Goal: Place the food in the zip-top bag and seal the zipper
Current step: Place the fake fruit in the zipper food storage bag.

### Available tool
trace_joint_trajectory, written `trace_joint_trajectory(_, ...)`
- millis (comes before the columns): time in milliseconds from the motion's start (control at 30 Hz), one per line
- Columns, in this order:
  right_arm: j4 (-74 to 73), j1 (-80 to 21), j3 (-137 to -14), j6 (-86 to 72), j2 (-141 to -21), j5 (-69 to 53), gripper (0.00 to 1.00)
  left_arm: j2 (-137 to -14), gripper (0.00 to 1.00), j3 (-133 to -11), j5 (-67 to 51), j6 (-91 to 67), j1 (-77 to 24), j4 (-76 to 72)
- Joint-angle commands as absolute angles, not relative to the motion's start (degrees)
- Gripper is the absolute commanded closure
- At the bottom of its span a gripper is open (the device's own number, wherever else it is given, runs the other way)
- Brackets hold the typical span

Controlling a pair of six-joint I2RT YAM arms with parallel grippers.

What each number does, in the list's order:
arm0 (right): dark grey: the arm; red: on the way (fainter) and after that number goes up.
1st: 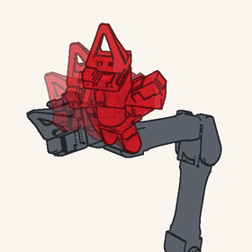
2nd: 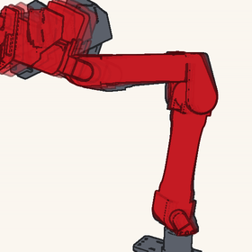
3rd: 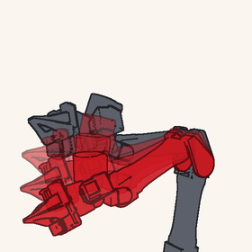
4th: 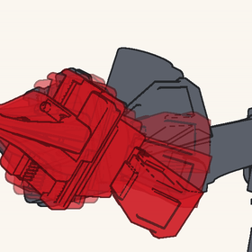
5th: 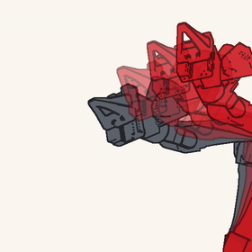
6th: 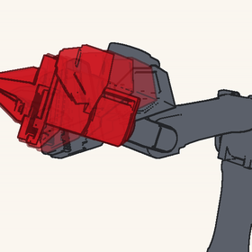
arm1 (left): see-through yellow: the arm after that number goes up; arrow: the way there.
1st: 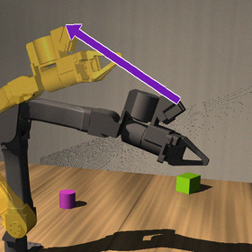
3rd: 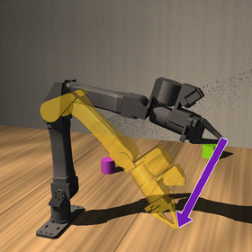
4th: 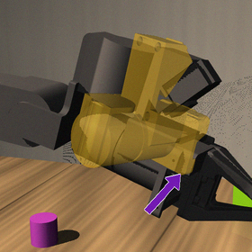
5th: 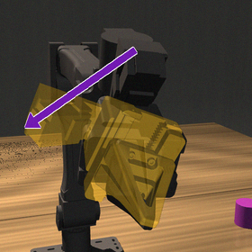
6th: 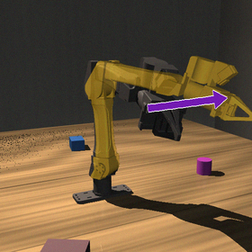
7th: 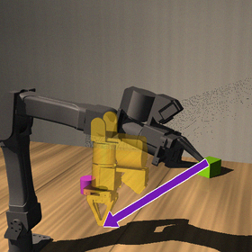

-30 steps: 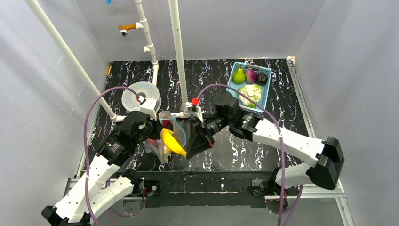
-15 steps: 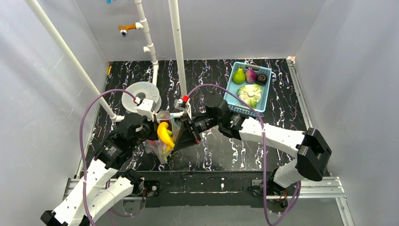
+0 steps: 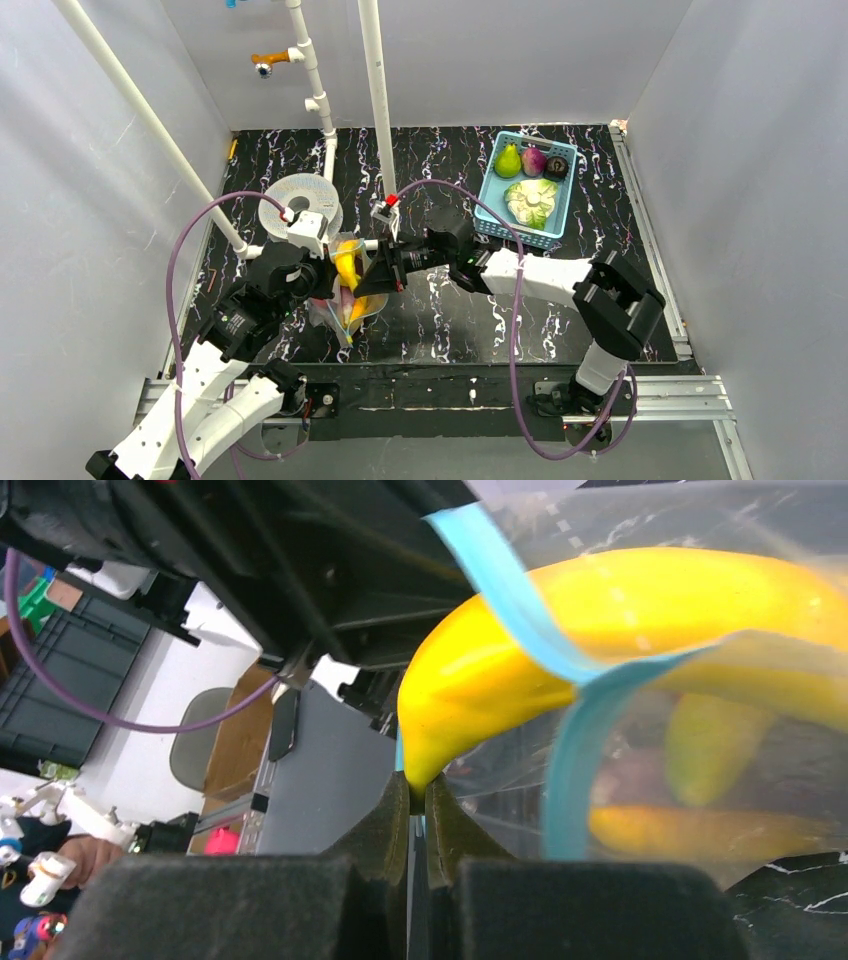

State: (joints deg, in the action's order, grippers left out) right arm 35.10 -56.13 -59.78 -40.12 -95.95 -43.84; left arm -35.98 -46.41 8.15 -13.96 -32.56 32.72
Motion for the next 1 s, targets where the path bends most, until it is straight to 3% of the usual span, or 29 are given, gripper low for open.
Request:
trace_joint_trajectory(0, 43.22, -55.48, -62.88, -42.2, -98.88, -41.58, 0.99, -35.15, 1.0, -46.32, 6.57, -13.97, -32.61, 31.29)
trace_joint_trajectory(300, 37.44, -55.3, -64.85, -39.61, -103.0, -39.88, 0.97, -35.1, 1.0, -46.4, 6.53, -13.95, -32.61, 31.25)
trace_joint_trajectory(600, 18.86, -56.9, -66.25, -30.54, -98.82, -35.31, 0.68, -35.49, 1.0, -46.41, 6.99, -13.89, -32.61, 31.2)
trace_joint_trajectory(967, 3.93, -57.23, -62.75, -25.01, -84.38, -27.99, 0.49, -35.83, 1.0, -46.23, 8.39, -13.97, -32.6, 31.03)
